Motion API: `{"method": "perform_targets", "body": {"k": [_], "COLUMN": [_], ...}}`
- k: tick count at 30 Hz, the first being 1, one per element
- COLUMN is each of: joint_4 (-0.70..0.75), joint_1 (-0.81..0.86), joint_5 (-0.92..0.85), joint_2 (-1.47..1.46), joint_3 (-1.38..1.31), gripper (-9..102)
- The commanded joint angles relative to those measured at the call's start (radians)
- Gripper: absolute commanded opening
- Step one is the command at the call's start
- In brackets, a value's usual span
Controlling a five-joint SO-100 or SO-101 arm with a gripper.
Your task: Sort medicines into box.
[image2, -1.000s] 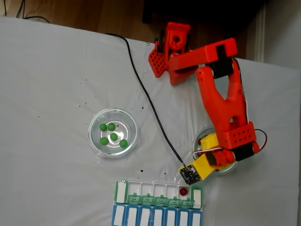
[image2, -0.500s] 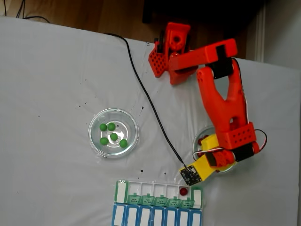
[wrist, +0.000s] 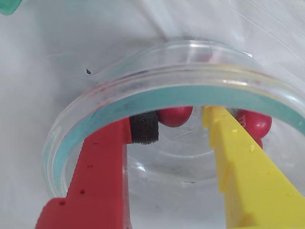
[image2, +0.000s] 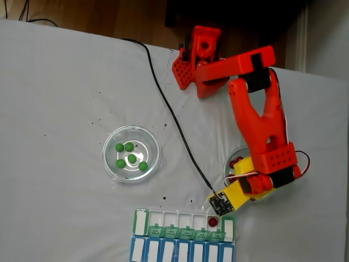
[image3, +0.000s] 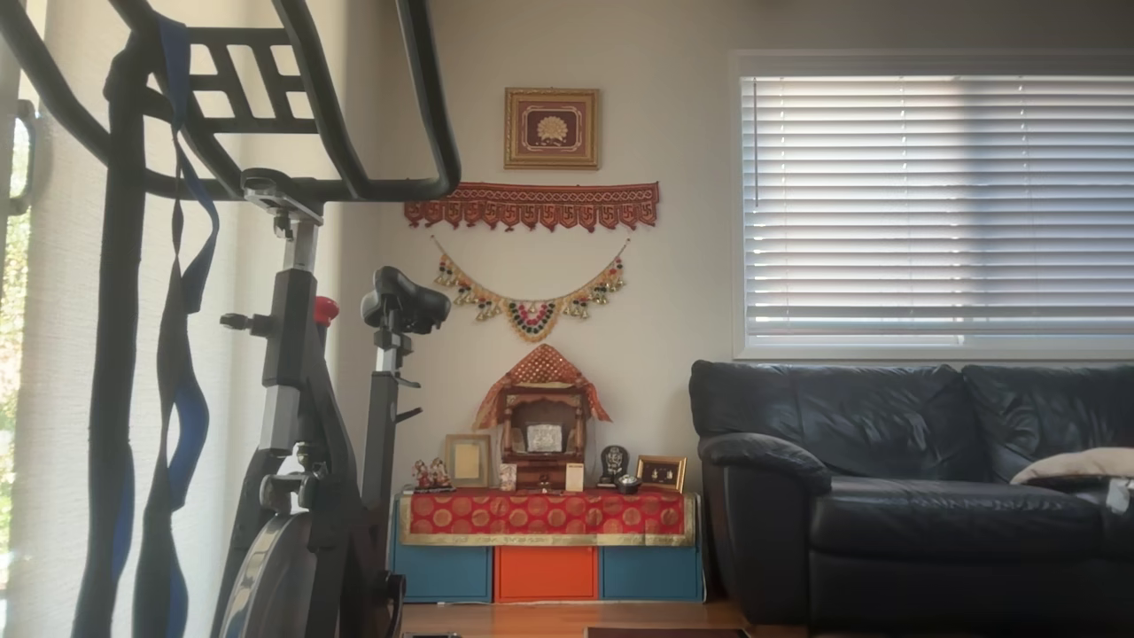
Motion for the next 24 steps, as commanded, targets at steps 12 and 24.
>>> {"method": "perform_targets", "body": {"k": [12,24], "joint_4": [-0.017,-0.003], "joint_1": [-0.012,-0.012], "joint_5": [0.003,0.018], "joint_2": [0.055,0.064], "joint_3": [-0.032,-0.035], "gripper": [7,2]}}
